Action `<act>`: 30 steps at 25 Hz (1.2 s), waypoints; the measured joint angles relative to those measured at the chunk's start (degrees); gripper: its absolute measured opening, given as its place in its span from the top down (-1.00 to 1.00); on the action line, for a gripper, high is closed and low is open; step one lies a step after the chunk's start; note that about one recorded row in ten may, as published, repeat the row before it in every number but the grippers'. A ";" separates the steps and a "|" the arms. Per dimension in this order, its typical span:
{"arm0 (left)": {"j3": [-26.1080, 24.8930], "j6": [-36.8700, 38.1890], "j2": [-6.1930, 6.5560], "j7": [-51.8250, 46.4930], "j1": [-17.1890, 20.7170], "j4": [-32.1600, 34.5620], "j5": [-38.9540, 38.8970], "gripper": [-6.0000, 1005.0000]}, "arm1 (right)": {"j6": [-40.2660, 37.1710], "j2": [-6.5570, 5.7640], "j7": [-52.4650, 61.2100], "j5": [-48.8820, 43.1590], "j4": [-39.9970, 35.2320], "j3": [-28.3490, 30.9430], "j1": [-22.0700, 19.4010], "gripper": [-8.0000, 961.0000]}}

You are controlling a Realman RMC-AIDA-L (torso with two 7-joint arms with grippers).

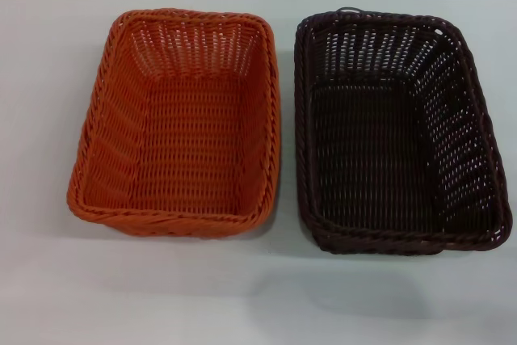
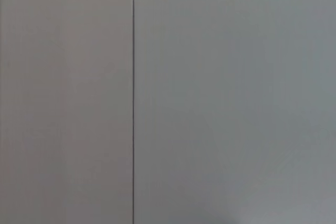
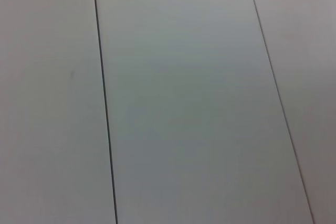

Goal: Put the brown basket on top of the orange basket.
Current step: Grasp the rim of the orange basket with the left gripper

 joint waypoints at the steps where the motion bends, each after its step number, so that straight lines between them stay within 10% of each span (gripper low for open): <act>1: 0.00 0.09 0.00 0.00 0.02 0.00 0.00 -0.54 | -0.01 0.00 0.00 0.00 0.02 -0.01 0.00 -0.70; 19: 7.05 -6.28 1.63 -0.35 -0.44 6.66 1.34 -0.54 | -0.12 -0.14 0.00 0.00 -0.20 -0.29 0.69 -0.70; 26: 9.77 -48.94 3.85 -6.03 7.25 47.93 20.64 -0.54 | 0.72 -0.18 0.00 0.00 -0.18 0.09 0.12 -0.70; 30: 17.50 -62.67 7.93 -14.26 10.34 63.35 24.07 -0.54 | 0.43 -0.18 0.00 0.00 -0.05 0.13 0.44 -0.70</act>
